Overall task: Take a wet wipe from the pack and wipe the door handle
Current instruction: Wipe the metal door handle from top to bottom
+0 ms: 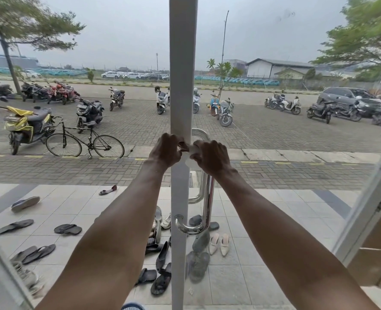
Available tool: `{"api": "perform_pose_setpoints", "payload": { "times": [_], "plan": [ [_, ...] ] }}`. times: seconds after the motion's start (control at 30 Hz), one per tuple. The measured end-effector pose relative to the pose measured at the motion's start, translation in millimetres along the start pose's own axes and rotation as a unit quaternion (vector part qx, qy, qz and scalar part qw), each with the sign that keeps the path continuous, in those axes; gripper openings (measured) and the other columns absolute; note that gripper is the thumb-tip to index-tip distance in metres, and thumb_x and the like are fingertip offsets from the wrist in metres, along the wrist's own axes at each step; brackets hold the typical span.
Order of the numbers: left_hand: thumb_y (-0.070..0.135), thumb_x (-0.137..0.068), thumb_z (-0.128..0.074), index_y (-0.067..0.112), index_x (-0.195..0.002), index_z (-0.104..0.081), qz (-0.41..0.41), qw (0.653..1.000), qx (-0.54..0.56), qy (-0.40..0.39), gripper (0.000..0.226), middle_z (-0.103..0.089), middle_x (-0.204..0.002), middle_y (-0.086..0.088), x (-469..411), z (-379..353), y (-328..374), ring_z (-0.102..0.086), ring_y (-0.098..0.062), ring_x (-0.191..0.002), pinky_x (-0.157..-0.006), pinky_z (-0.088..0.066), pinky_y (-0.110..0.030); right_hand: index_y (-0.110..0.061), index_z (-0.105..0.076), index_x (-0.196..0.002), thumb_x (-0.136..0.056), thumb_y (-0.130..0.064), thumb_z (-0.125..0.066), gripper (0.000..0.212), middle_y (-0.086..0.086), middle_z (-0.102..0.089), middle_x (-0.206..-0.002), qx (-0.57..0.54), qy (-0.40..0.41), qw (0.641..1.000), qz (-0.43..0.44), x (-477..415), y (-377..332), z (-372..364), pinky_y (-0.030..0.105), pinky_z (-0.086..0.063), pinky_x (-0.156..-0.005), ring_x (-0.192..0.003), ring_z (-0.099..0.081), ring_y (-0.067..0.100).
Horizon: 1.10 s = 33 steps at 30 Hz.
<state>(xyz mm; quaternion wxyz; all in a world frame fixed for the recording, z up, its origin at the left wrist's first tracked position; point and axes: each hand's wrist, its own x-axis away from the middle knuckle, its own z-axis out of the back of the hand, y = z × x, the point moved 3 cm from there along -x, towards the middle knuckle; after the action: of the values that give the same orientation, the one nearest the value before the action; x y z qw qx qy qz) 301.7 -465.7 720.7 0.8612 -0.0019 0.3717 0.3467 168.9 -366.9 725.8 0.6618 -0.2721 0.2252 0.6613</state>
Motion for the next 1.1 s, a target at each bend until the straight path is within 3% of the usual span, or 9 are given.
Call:
{"api": "perform_pose_setpoints", "payload": {
  "times": [0.3,0.57,0.77,0.93,1.1],
  "plan": [
    [0.006,-0.068,-0.065,0.017,-0.090,-0.077,0.040,0.998,-0.041,-0.017,0.028,-0.077,-0.085,-0.007,-8.8,-1.6,4.5,-0.074,-0.028,-0.086,-0.077,-0.062,-0.038,-0.012,-0.075,-0.104,-0.090,-0.030,-0.072,0.023,0.012,-0.076,-0.102,0.083,-0.059,0.994,0.046,-17.8,-21.2,2.3,0.036,-0.053,-0.082,-0.100,-0.072,0.032],
    [0.013,-0.072,-0.064,0.020,-0.094,-0.076,0.042,0.995,-0.085,-0.017,0.026,-0.076,-0.086,-0.010,-10.7,-6.5,-0.7,-0.073,-0.032,-0.086,-0.073,-0.061,-0.038,-0.014,-0.068,-0.097,-0.089,-0.021,-0.069,0.011,0.009,-0.075,-0.095,0.047,-0.015,0.998,0.026,0.8,-5.1,-0.7,0.036,-0.053,-0.071,-0.087,-0.073,0.033],
    [0.013,-0.073,-0.064,0.018,-0.096,-0.077,0.041,0.995,-0.093,-0.013,0.026,-0.076,-0.088,-0.014,-8.1,-5.6,5.9,-0.072,-0.037,-0.087,-0.076,-0.061,-0.041,-0.010,-0.067,-0.095,-0.089,-0.014,-0.064,0.008,0.013,-0.074,-0.093,0.075,-0.027,0.997,-0.011,4.9,-0.2,-1.8,0.037,-0.053,-0.074,-0.088,-0.073,0.035],
    [0.010,-0.074,-0.064,0.015,-0.094,-0.077,0.045,0.995,-0.083,-0.018,0.024,-0.076,-0.088,-0.015,-9.3,-2.6,9.5,-0.072,-0.036,-0.089,-0.077,-0.062,-0.041,-0.010,-0.067,-0.106,-0.090,-0.011,-0.064,0.016,0.009,-0.073,-0.101,0.140,-0.032,0.989,0.038,-5.6,-18.4,-2.4,0.036,-0.053,-0.075,-0.095,-0.072,0.030],
    [0.008,-0.074,-0.064,0.015,-0.094,-0.078,0.044,0.996,-0.076,-0.019,0.025,-0.076,-0.087,-0.013,-8.2,-2.3,8.3,-0.073,-0.033,-0.090,-0.078,-0.062,-0.040,-0.011,-0.067,-0.102,-0.089,-0.009,-0.066,0.013,0.007,-0.074,-0.091,0.141,-0.005,0.989,0.045,-1.9,-20.6,-8.1,0.035,-0.055,-0.066,-0.083,-0.074,0.029]
  ]
}}
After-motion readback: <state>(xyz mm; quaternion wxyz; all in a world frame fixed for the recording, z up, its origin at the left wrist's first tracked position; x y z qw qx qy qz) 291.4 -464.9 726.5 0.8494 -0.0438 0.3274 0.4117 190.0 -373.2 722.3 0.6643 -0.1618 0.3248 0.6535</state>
